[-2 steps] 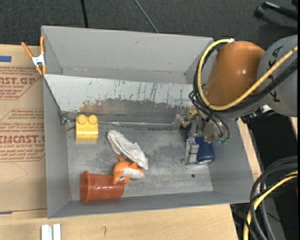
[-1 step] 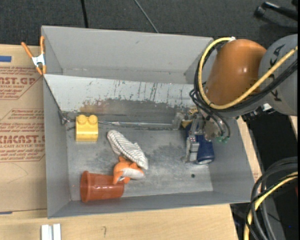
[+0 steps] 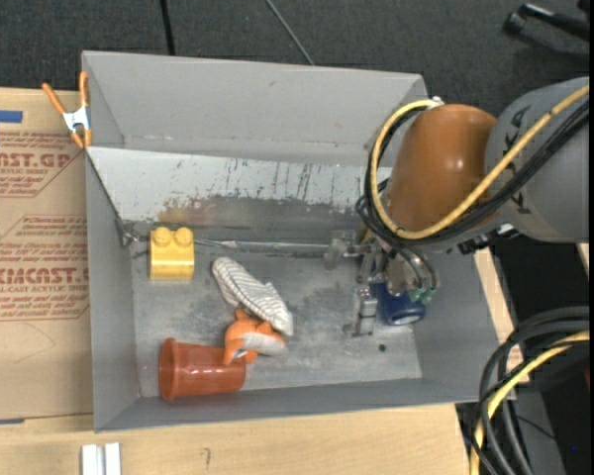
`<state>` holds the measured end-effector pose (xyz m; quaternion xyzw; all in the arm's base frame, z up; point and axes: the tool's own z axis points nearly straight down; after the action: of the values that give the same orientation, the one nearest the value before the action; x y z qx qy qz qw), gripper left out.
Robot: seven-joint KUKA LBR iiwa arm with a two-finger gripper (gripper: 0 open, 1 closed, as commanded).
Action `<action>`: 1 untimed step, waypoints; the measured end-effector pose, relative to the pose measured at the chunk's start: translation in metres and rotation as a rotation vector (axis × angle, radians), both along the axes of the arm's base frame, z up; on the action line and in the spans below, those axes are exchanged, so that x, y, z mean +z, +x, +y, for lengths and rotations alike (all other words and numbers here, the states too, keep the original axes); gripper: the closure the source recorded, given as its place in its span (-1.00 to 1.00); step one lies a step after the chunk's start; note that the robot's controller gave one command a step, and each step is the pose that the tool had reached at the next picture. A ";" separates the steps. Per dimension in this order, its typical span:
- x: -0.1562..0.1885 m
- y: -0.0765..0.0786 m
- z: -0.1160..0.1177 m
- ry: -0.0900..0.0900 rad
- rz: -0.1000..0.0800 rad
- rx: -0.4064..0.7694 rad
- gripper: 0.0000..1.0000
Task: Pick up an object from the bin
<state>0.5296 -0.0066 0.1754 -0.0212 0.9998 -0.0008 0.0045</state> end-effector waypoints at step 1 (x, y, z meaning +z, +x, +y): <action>-0.045 -0.002 0.029 0.003 0.007 -0.031 -1.00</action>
Offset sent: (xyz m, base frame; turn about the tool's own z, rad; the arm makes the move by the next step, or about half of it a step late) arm 0.0038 0.0604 -0.0721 -0.1086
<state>0.5281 0.0223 0.1307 -0.0058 1.0000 0.0005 0.0011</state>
